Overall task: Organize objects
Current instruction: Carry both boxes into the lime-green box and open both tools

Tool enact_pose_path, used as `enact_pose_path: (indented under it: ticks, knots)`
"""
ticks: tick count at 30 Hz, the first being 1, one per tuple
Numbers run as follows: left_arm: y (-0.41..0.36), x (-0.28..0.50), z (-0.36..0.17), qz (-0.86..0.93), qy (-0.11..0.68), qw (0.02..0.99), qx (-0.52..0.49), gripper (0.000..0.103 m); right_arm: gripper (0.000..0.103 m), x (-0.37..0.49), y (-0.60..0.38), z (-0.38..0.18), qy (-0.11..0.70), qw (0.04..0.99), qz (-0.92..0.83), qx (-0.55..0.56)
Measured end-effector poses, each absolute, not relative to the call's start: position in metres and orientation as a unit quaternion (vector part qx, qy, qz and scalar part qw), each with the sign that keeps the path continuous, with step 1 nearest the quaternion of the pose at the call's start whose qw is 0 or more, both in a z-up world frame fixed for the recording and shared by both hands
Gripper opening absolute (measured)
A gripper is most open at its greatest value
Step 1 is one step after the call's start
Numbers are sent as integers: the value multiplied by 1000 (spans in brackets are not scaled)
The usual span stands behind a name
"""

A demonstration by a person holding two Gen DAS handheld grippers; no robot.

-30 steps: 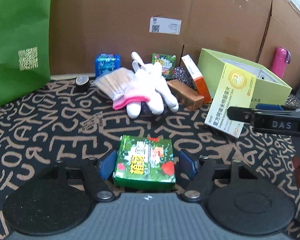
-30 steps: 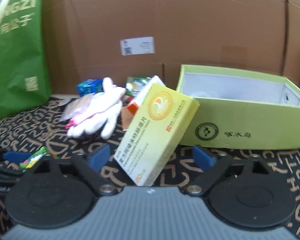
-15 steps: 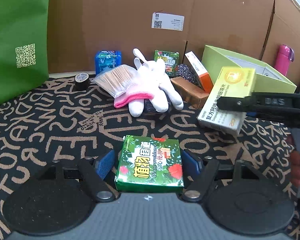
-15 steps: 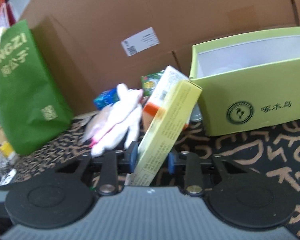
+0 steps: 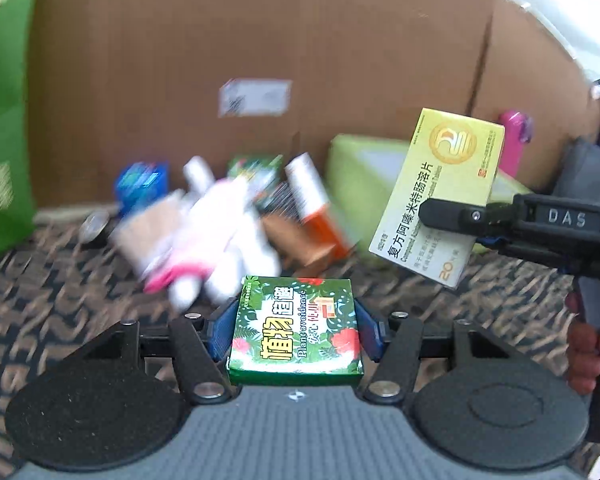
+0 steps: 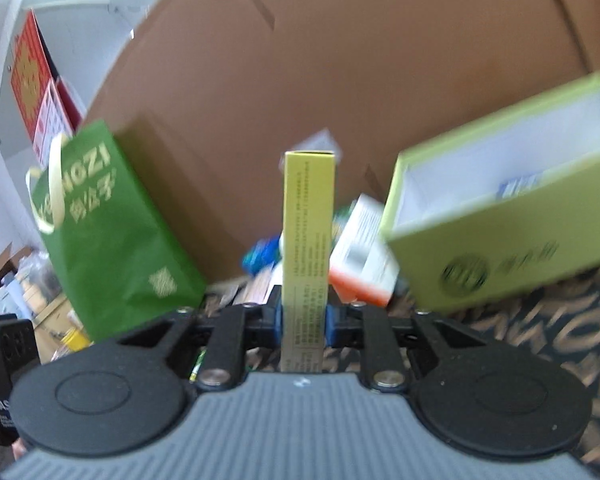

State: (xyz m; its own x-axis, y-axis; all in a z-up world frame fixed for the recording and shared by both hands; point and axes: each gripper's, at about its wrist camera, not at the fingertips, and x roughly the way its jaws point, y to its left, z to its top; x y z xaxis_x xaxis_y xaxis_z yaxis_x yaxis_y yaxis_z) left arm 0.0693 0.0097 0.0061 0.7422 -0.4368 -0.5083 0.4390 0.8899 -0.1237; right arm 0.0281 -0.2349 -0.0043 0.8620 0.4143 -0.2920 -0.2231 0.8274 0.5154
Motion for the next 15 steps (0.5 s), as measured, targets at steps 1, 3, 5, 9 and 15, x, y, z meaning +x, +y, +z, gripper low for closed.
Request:
enact_pose_path:
  ticks: [1,3,5,9,15]
  knots:
    - [2,72,13,-245,263,933,1,63,19,26,-243,3,187,941,161,231]
    - [-15,78,28,-268,245,932,-3,64,19,23,-261,20,163,953,135,216]
    - [-36,85,43,-282,223,933,0,64,19,22,-279,36,146,965,98,196]
    - [-80,110,64,-308,206,929,-3,64,19,33,-316,54,138,979,9,149]
    - [-142,154,62,-321,213,923,-5,64,19,75,-354,46,185,975,-100,70]
